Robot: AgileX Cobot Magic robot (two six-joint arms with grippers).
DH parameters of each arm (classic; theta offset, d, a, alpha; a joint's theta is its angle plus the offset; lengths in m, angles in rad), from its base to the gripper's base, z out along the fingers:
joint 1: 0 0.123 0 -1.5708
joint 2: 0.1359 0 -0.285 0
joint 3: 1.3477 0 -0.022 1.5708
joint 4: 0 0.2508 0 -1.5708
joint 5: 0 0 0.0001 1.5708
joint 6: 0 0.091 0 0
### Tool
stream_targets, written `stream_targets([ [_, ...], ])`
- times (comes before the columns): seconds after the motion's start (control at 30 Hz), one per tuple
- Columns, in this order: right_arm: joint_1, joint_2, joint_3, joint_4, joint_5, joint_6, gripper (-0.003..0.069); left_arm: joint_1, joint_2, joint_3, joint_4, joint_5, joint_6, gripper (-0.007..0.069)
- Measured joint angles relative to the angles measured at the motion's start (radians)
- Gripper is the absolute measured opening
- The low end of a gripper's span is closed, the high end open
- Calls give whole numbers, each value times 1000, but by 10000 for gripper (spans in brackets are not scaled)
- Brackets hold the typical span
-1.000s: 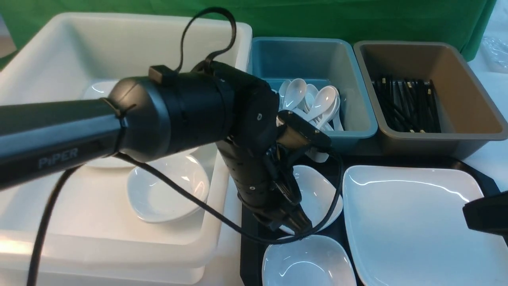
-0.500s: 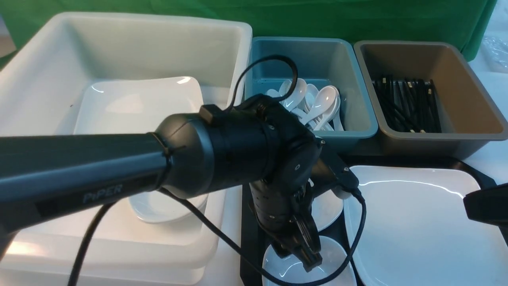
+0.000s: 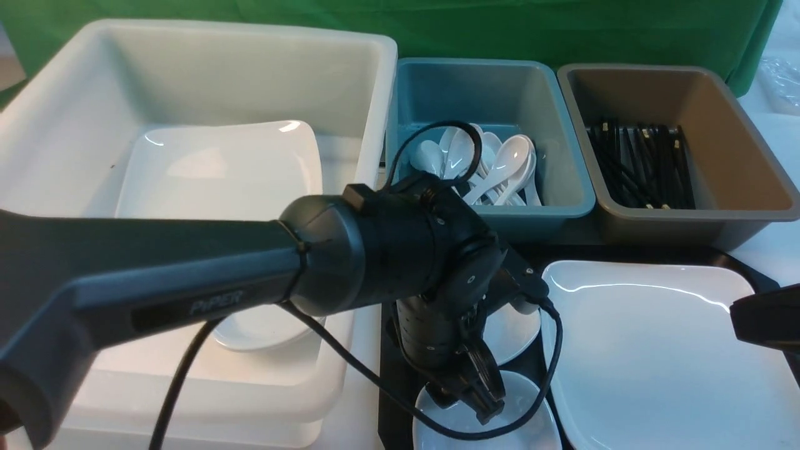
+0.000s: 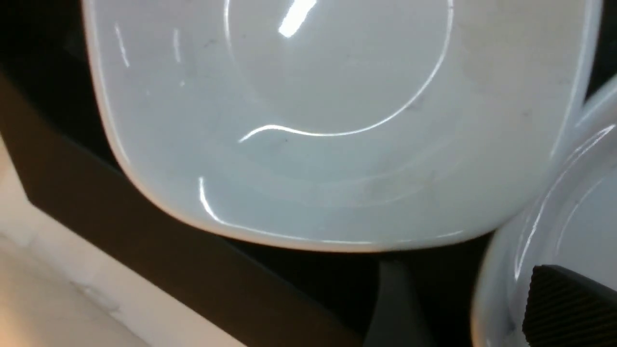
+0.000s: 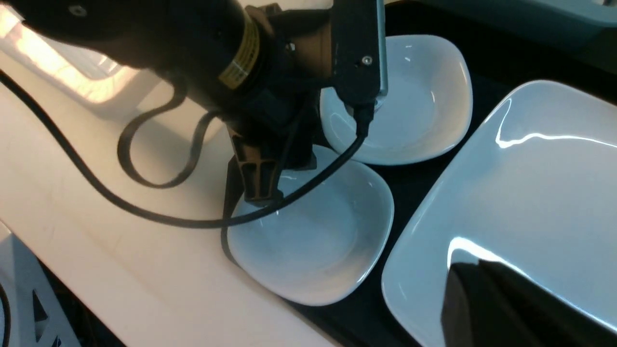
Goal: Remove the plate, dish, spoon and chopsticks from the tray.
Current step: Use the left arm to grab a small plate from the dinner plate
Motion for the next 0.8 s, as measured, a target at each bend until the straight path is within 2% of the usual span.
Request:
stream_targets([
  [0.57,0,0,1,6,-1,0,25,21,46,0,-129,-7,-1,375],
  [0.63,0,0,1,6,-1,0,25,21,47,0,-138,-6,-1,337],
  [0.73,0,0,1,6,-1,0,25,23,47,0,-168,-5,-1,231],
  [0.8,0,0,1,6,-1,0,25,25,42,-3,-192,-5,-1,205],
])
